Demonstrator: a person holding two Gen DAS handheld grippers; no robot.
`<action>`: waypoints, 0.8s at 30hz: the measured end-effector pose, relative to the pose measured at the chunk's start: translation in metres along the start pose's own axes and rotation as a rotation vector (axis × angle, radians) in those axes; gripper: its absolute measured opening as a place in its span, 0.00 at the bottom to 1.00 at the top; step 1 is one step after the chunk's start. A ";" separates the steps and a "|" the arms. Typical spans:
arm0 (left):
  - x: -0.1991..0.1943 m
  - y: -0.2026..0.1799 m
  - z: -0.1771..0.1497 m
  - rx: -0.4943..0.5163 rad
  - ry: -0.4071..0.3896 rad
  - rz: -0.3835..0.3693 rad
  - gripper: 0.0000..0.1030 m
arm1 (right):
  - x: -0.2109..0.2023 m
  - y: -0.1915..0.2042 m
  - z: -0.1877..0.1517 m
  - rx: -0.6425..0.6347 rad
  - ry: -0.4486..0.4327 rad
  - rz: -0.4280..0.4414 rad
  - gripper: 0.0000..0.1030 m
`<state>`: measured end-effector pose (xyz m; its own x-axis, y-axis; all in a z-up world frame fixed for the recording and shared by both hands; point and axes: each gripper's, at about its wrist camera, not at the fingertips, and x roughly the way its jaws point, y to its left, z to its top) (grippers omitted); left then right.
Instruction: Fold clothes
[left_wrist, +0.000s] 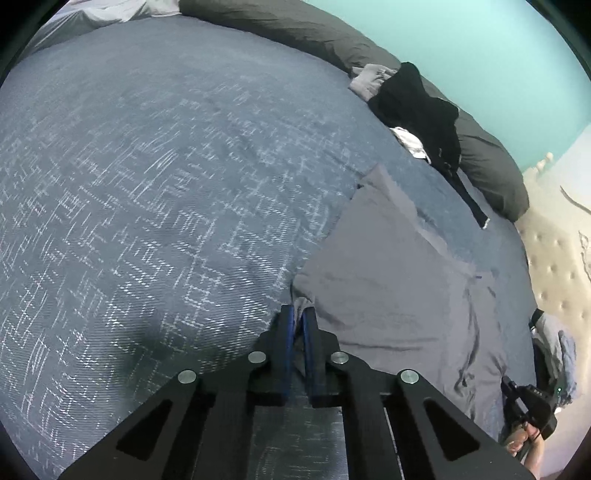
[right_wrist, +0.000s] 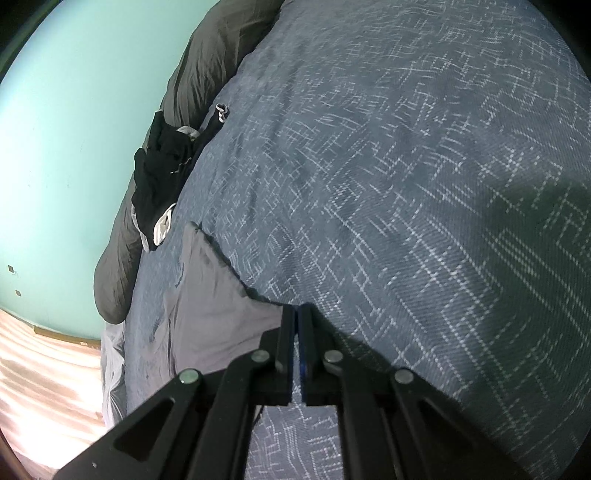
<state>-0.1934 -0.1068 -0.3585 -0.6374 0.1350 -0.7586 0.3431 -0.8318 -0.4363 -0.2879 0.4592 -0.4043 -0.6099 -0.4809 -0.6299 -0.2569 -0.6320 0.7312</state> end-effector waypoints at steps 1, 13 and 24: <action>0.000 -0.001 0.000 0.000 -0.002 -0.003 0.05 | 0.000 0.000 0.000 0.001 0.000 0.001 0.02; -0.011 -0.024 0.005 0.026 -0.035 -0.070 0.04 | -0.004 0.001 0.003 -0.009 0.001 -0.029 0.02; -0.008 -0.100 -0.002 0.158 -0.011 -0.122 0.04 | -0.019 0.015 0.015 -0.081 -0.024 -0.023 0.31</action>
